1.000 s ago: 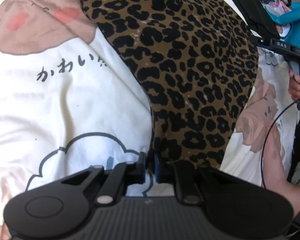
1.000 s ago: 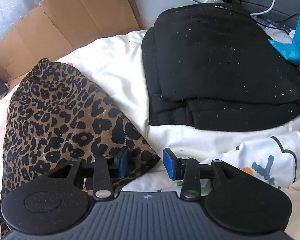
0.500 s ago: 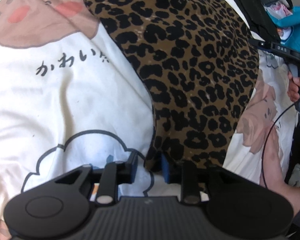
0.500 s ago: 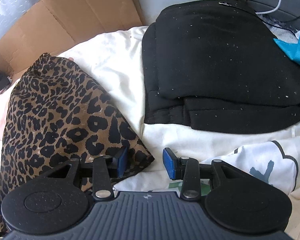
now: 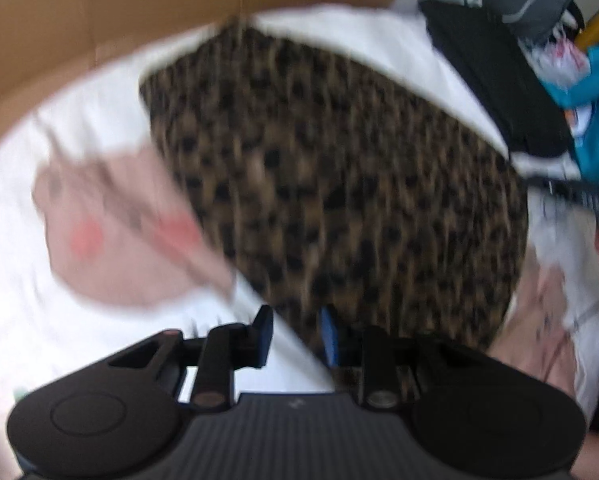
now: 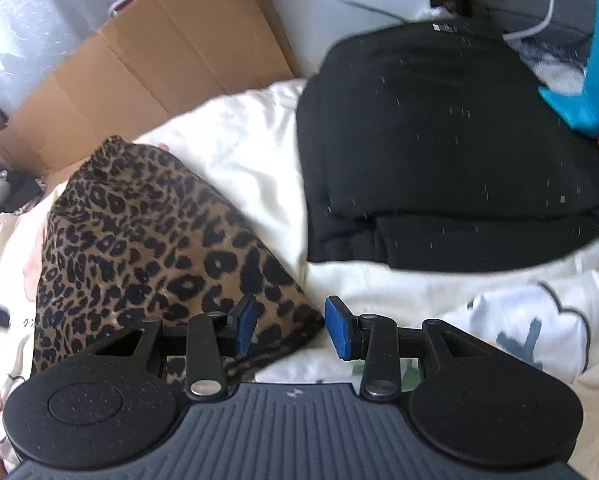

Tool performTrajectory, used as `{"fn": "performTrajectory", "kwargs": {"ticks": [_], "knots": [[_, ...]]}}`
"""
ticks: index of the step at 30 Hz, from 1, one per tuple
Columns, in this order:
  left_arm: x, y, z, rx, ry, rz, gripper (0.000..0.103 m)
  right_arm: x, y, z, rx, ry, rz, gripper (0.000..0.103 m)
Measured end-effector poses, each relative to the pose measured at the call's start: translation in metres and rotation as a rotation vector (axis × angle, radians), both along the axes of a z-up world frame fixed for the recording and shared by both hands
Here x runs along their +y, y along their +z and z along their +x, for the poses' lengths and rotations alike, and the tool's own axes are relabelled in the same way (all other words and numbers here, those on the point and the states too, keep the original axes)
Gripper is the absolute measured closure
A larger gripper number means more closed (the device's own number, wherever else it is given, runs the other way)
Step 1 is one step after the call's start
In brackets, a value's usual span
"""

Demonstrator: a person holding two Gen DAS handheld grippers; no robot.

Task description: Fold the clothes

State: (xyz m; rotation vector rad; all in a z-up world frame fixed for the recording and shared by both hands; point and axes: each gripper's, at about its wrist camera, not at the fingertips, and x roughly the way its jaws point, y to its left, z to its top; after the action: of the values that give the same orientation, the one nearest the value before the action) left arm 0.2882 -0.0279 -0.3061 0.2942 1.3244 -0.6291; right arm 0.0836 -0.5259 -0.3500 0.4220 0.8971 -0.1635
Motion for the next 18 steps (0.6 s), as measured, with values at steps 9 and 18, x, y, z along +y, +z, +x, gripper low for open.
{"fn": "performTrajectory", "kwargs": {"ticks": [9, 18], "knots": [[-0.038, -0.001, 0.053, -0.117, 0.028, -0.011, 0.074, 0.002, 0.015, 0.004, -0.072, -0.008, -0.088, 0.058], [-0.05, -0.031, 0.073, -0.105, 0.099, 0.043, 0.074, 0.029, 0.019, 0.023, -0.119, 0.099, 0.002, 0.058]]}}
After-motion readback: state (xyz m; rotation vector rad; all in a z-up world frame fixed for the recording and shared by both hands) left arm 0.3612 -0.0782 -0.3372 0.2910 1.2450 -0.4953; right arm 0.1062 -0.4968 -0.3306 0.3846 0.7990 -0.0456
